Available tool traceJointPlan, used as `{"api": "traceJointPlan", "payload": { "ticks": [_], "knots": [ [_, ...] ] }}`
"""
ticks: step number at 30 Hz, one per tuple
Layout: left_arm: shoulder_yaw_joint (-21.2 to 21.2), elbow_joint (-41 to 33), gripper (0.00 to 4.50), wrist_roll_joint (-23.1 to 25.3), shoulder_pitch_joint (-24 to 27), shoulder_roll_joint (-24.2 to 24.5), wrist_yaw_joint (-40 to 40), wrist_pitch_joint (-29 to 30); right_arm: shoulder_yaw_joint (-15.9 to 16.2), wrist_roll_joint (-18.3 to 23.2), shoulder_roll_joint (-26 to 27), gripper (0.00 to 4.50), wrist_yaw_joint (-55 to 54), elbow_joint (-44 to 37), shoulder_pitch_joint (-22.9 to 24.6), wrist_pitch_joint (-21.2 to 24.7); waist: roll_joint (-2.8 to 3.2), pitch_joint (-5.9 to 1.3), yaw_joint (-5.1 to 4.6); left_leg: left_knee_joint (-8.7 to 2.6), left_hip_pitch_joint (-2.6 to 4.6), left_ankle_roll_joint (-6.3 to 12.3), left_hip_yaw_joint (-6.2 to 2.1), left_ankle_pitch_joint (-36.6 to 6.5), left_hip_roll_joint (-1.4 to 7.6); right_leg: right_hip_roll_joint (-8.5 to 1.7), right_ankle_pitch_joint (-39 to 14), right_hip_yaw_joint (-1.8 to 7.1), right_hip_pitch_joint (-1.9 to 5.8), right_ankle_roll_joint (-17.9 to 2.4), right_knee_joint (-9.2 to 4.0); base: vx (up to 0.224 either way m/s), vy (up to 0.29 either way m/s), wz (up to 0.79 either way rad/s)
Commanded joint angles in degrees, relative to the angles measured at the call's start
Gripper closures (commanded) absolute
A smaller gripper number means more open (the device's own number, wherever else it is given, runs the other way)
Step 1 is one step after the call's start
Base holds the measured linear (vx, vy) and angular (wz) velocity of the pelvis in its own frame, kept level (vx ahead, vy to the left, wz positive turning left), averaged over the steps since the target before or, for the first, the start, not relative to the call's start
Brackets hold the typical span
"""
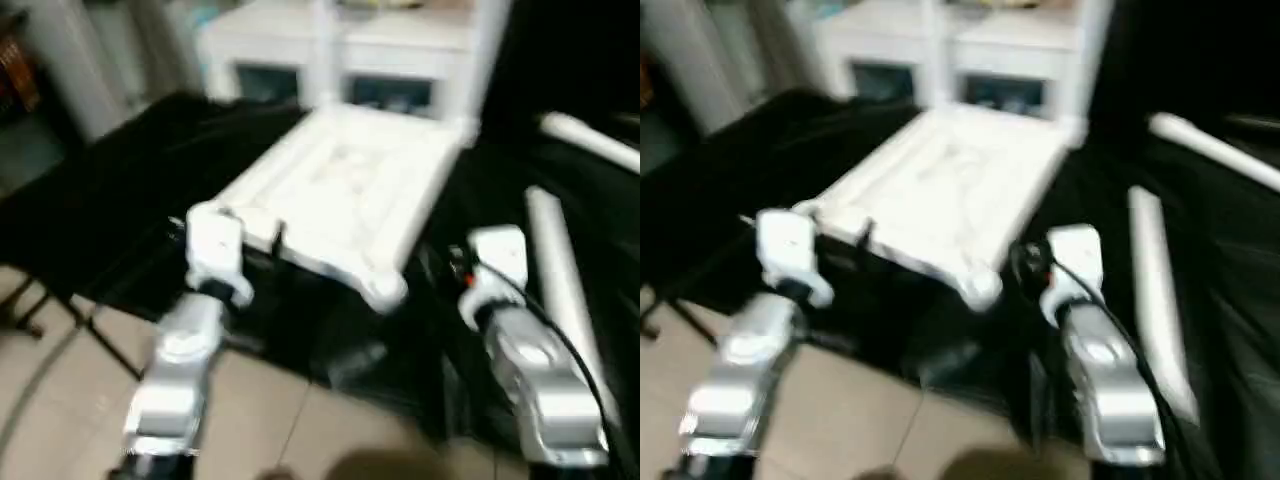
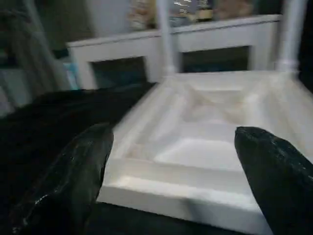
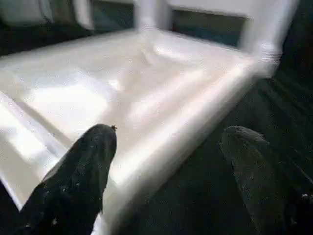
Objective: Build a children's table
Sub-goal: Move to table
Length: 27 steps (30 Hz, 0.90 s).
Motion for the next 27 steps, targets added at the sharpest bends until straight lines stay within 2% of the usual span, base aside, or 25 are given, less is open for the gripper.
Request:
{"api": "traceJointPlan", "payload": {
  "ticks": [1,2,3,4,5,6,7,8,9,10,11,12,13,14,15,16,17,18,19,20,21,23,24,25,27],
  "knots": [
    [-1.82,-0.15,0.04,-0.18,-0.58,-1.02,-0.34,0.62,-1.45,-0.42,-1.43,0.71,-0.32,-0.64,2.21,-0.11,-0.03,-3.09,-4.78,-5.92,8.34,26.19,-6.69,38.63,13.17,-8.4,6.2,1.27,-10.77,3.34,1.12,0.151,0.002,-0.13],
    [-1.62,-0.18,0.04,-0.42,-0.61,-0.72,-0.52,0.7,-1.54,-0.15,-1.13,0.71,-0.48,-0.73,2.18,-0.04,0.02,-2.7,-5.09,-7.15,5.65,23.57,-2.75,34.41,8.78,-6.5,10.28,-0.75,-9.48,2.05,0.6,0.151,0.002,-0.13],
    [-1.39,-0.19,0.04,-0.53,-0.64,-0.56,-0.78,0.77,-1.42,-0.21,-1.12,0.71,-0.79,-0.83,2.13,-0.23,0.02,-2.03,-5.93,-8.99,4.84,19.9,2.06,20.15,6.05,-5.93,16.21,-2.17,-9.38,-1.32,-3.38,0.146,0.031,-0.05],
    [-1.25,-0.19,0.04,-0.58,-0.67,-0.47,-0.95,0.81,-1.33,-0.3,-1.14,0.71,-1.0,-0.9,2.09,-0.37,-2.07,-0.06,-6.53,-12.26,2.52,17.02,5.06,1.89,4.87,-5.71,20.17,-2.27,-6.07,-4.79,-8.95,0.126,-0.051,-0.33],
    [-1.07,-0.09,0.04,-0.69,-0.71,-0.38,-1.1,0.81,-1.39,-0.21,-1.09,0.71,-1.15,-1.25,2.17,-0.16,-4.07,0.25,-7.65,-11.96,6.74,9.73,9.72,-15.06,4.76,-7.49,11.94,-0.86,-7.15,-11.85,-15.76,0.126,-0.051,-0.33],
    [-1.0,0.01,0.04,-0.8,-0.74,-0.29,-1.15,0.81,-1.5,-0.15,-1.0,0.71,-1.19,-1.52,2.26,-0.02,-5.83,-0.36,-7.47,-6.42,7.87,6.37,10.1,-18.65,1.35,-8.42,-1.29,3.16,-5.73,-13.56,-19.28,0.192,-0.112,-0.46],
    [-0.72,0.17,0.04,-1.34,-0.69,-0.24,-1.29,1.29,-1.75,-0.07,-0.83,0.71,-1.34,-2.53,2.65,0.36,-6.27,-1.75,-5.79,-0.71,7.62,2.03,8.12,-14.57,-0.04,-13.68,-23.3,11.92,0.24,-22.73,-22.66,0.244,-0.107,-0.38],
    [-0.71,0.18,0.04,-1.37,-0.69,-0.24,-1.3,1.31,-1.76,-0.07,-0.82,0.71,-1.35,-2.58,2.67,0.38,-6.47,-2.12,-5.12,0.97,2.38,3.44,4.88,-8.03,0.72,-17.77,-20.12,11.7,4.7,-24.13,-20.98,0.244,-0.107,-0.38],
    [-0.67,0.07,0.04,-2.09,-0.29,0.03,-1.2,2.1,-1.64,-0.68,-0.94,0.71,-2.0,-3.35,2.82,0.42,-4.14,-1.36,-6.94,2.98,0.48,-1.16,1.48,0.48,1.56,-16.63,-12.49,10.95,2.89,-25.79,-20.42,0.199,-0.075,-0.19],
    [-1.1,0.03,0.04,-1.88,0.1,0.55,-1.55,2.78,-1.4,-1.27,-0.99,0.71,-2.51,-3.88,2.79,0.76,-4.38,-1.45,-7.64,2.94,-0.26,-2.1,1.03,2.57,1.78,-16.25,-7.54,10.27,2.93,-26.74,-20.22,0.158,-0.046,-0.01],
    [-1.3,0.01,0.04,-1.87,0.41,0.82,-2.1,3.01,-1.26,-1.67,-0.89,0.71,-3.07,-4.3,2.72,1.18,-3.84,-1.4,-8.23,1.06,-0.73,-3.24,0.48,8.96,2.38,-15.11,3.62,7.71,1.7,-26.96,-19.84,0.158,-0.046,-0.01],
    [-1.45,0.03,0.04,-1.83,0.61,0.99,-2.58,3.13,-1.18,-1.94,-0.79,0.71,-3.49,-4.57,2.64,1.52,-3.26,-1.36,-8.49,-1.05,-1.04,-3.61,0.43,13.38,2.82,-13.54,7.76,5.83,0.62,-25.7,-19.25,0.116,-0.013,-0.01],
    [-1.63,-0.11,0.04,-1.71,0.73,1.29,-3.08,2.92,-1.23,-2.22,-0.56,0.71,-4.14,-5.04,2.48,2.14,-0.97,-1.34,-8.46,-6.68,-0.47,-3.72,1.04,19.68,3.62,-9.53,10.72,2.33,-1.38,-20.11,-18.28,0.103,0.044,-0.04],
    [-1.69,-0.19,0.04,-1.69,0.75,1.44,-3.33,2.72,-1.29,-2.31,-0.44,0.71,-4.55,-5.3,2.36,2.5,0.18,-1.31,-8.52,-8.69,-0.13,-2.93,0.92,18.23,4.97,-8.23,10.37,1.6,-1.64,-17.13,-18.02,0.103,0.044,-0.04],
    [-1.7,-0.21,0.04,-1.71,0.64,1.54,-3.45,2.91,-1.39,-2.2,-0.32,0.71,-4.73,-5.66,2.18,2.95,0.89,-1.71,-9.89,-9.14,-0.9,-2.5,-0.35,13.01,7.82,-7.61,12.7,1.29,-1.85,-13.83,-15.68,0.1,0.061,-0.08],
    [-1.67,-0.19,0.04,-1.84,0.48,1.64,-3.69,3.06,-1.53,-2.28,-0.2,0.71,-5.14,-6.07,1.99,3.7,0.68,-2.22,-9.44,-8.49,0.51,-2.31,-0.14,11.05,8.46,-9.05,18.29,1.67,-2.4,-15.02,-15.86,0.073,0.046,0.01],
    [-1.65,-0.09,0.04,-1.87,0.31,1.72,-3.74,3.17,-1.63,-2.3,-0.18,0.71,-5.33,-6.23,1.82,4.14,0.54,-2.44,-9.36,-8.46,0.6,-2.52,0.12,10.27,8.29,-9.42,20.37,1.77,-2.17,-16.02,-15.82,0.073,0.046,0.01],
    [-1.74,0.08,0.04,-1.9,0.02,1.96,-3.63,3.3,-1.81,-2.28,-0.19,0.71,-5.55,-6.33,1.55,4.7,0.27,-2.08,-9.06,-8.68,0.42,-2.78,0.99,6.89,7.86,-9.75,21.25,1.95,-2.25,-17.38,-16.38,0.031,0.05,0.12],
    [-1.82,0.12,0.04,-1.92,-0.04,2.06,-3.51,3.33,-1.84,-2.22,-0.2,0.71,-5.54,-6.3,1.49,4.73,-0.07,-1.9,-8.9,-9.14,0.45,-2.85,1.76,1.51,7.61,-10.22,18.07,2.13,-2.07,-18.31,-16.85,0.0,0.0,0.0],
    [-1.83,0.23,0.04,-2.02,-0.22,2.14,-3.45,3.33,-2.13,-2.26,-0.54,0.71,-5.58,-6.57,1.14,6.04,-0.07,-1.73,-8.94,-9.64,0.55,-3.03,2.13,-2.39,7.55,-10.47,13.91,2.23,-1.96,-18.51,-17.22,0.0,0.0,0.0],
    [-1.9,0.36,0.04,-2.13,-0.4,2.27,-3.35,3.16,-2.57,-2.32,-0.93,0.71,-5.59,-6.89,0.57,8.11,-0.07,-1.39,-9.05,-10.14,0.75,-3.3,2.39,-6.63,7.61,-10.6,8.77,2.29,-2.14,-18.08,-17.74,0.0,0.0,0.0],
    [-2.03,0.5,0.04,-2.6,-0.57,2.29,-3.4,3.15,-2.75,-2.76,-1.98,0.71,-5.14,-7.04,-0.49,11.23,-0.56,-1.14,-9.32,-10.48,1.15,-3.78,2.88,-11.27,7.52,-10.87,0.66,2.46,-2.32,-16.78,-18.4,0.0,0.0,0.0],
    [-2.04,0.52,0.04,-2.91,-0.59,2.21,-3.55,3.32,-2.57,-3.07,-2.56,0.71,-4.83,-6.98,-0.84,12.06,-0.51,-1.18,-9.31,-10.51,1.15,-3.99,2.91,-11.47,7.57,-11.02,-0.79,2.49,-2.37,-16.34,-18.48,0.0,0.0,0.0],
    [-2.36,0.25,0.04,-3.16,-0.48,2.19,-4.05,3.45,-2.28,-3.31,-3.89,0.71,-4.06,-6.93,-1.74,14.54,-0.5,-1.06,-9.45,-10.58,1.09,-4.43,2.96,-12.16,7.59,-11.05,-3.69,2.5,-2.68,-14.99,-18.74,0.0,0.0,0.0],
    [-2.65,-0.37,0.04,-4.0,-0.21,1.79,-4.72,3.77,-2.21,-2.99,-5.53,0.71,-2.66,-6.85,-2.87,16.71,-0.71,-1.1,-9.52,-10.62,0.94,-4.48,2.93,-12.06,7.59,-11.13,-4.32,2.51,-2.61,-14.34,-18.78,0.0,0.0,0.0]
  ]
}}
